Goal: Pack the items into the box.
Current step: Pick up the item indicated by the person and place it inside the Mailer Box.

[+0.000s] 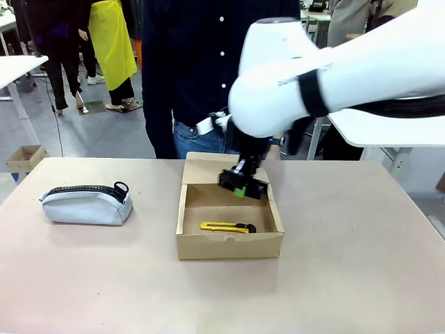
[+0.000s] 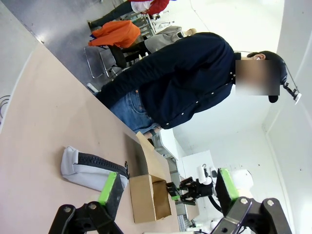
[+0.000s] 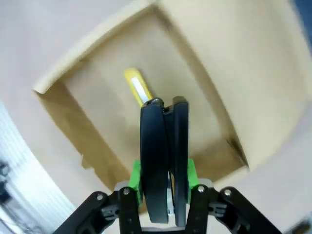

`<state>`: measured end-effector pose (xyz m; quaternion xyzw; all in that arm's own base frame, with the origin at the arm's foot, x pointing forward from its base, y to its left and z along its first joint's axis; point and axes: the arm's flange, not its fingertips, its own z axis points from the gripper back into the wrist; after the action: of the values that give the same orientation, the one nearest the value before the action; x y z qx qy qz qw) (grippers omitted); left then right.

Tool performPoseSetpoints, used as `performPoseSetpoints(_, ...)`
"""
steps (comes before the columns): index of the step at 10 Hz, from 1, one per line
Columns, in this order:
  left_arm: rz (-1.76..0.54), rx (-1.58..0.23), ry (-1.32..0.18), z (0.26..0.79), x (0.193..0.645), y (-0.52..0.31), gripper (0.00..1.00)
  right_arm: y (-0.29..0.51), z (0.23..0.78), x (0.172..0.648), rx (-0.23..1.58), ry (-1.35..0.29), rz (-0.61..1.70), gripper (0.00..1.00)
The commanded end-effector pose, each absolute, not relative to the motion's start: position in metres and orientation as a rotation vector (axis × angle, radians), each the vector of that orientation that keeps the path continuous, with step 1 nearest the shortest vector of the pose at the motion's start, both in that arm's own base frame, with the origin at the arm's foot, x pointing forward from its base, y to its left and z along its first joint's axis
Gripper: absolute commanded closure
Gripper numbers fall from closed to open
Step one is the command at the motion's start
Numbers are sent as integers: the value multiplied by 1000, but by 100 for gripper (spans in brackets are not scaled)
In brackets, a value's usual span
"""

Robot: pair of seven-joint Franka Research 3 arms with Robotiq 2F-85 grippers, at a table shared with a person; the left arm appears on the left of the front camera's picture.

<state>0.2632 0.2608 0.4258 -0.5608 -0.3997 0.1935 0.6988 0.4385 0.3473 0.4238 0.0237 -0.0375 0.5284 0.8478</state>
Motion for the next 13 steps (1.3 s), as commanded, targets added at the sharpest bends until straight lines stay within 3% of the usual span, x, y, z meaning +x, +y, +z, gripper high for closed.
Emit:
performPoseSetpoints(1, 418, -1262, -927, 426, 263, 260, 0, 364, 421, 452, 174, -18, 1575, 58)
performPoseSetpoints(3, 418, -1262, -927, 426, 263, 260, 0, 366, 414, 452, 266, 62, 1601, 58)
performPoseSetpoints(10, 418, -1262, -927, 426, 263, 260, 0, 361, 411, 448, 204, 73, 1530, 58)
performPoseSetpoints(11, 418, -1262, -927, 426, 263, 260, 0, 360, 410, 448, 209, 67, 1515, 46)
performPoseSetpoints(12, 418, -1262, -927, 426, 263, 260, 0, 358, 409, 446, 202, 57, 1517, 0)
performPoseSetpoints(13, 418, -1262, -927, 426, 263, 260, 0, 356, 410, 444, 195, 63, 1505, 0)
